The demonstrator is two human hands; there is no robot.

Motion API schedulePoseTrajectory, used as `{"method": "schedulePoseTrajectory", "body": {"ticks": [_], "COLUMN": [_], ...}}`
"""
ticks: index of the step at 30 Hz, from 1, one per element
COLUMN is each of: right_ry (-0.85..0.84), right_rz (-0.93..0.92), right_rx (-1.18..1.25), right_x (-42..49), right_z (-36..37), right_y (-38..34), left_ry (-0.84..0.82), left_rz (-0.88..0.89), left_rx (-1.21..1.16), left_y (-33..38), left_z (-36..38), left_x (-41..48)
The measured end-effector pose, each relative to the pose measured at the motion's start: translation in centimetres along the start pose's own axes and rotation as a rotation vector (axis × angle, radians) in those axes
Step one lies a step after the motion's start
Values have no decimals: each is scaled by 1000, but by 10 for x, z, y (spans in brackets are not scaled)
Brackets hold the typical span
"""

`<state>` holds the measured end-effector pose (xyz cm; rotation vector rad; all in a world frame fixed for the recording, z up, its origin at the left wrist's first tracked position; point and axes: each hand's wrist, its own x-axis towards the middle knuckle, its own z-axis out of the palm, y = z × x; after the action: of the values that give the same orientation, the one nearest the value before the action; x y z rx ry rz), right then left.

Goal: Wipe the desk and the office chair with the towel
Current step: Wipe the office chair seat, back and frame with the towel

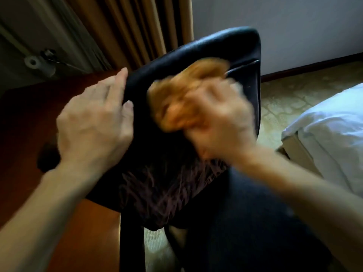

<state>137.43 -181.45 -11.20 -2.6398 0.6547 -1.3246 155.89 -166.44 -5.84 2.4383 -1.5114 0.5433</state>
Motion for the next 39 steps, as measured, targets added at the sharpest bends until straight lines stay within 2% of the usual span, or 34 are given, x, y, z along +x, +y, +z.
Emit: {"method": "schedulePoseTrajectory", "body": {"ticks": [1,3,5,7,8,10,13,14,15,17,19,22,26,28,30,32,35,39], "right_ry": [67,125,83,28,-2,-91,-392,-500,-559,-494,-296,-57,39,-16,-100,-147,-128,-187], "right_rz": [139,350,469,535,509,288,-233,-338,-359,-264,-119,155,399,370,264,180,108,-44], "right_rx": [-48,-91,-103,-109,-105,13,206,234,267,283,275,115,-25,-55,-38,41,221,375], "right_x": [14,37,47,41,32,5,-34,-39,-39,-31,-18,18,55,49,21,-17,-80,-127], "right_z": [-6,-10,-2,11,17,28,31,31,27,13,-3,-26,-21,-2,20,32,47,49], "right_y": [22,55,63,38,16,-42,-119,-129,-131,-113,-77,-8,38,7,-44,-99,-162,-201], "left_ry": [76,137,136,128,109,50,-87,-125,-162,-210,-186,-123,-67,-39,-24,-19,12,57], "left_rz": [6,-121,-220,-226,-236,-290,-302,-266,-227,-146,-130,-238,-338,-369,-376,-358,-325,-283], "left_rx": [70,19,0,-43,-97,-205,-332,-364,-383,-388,-344,-312,-366,-341,-344,-371,-400,-404], "left_y": [10,27,38,38,33,19,0,-2,-4,-8,-17,-36,-44,-40,-40,-44,-45,-47], "left_z": [4,12,15,12,8,-4,-21,-25,-29,-36,-40,-41,-25,-19,-17,-18,-17,-14], "left_x": [-4,-6,-5,-2,1,9,14,12,8,-3,-22,-56,-73,-67,-65,-67,-72,-75]}}
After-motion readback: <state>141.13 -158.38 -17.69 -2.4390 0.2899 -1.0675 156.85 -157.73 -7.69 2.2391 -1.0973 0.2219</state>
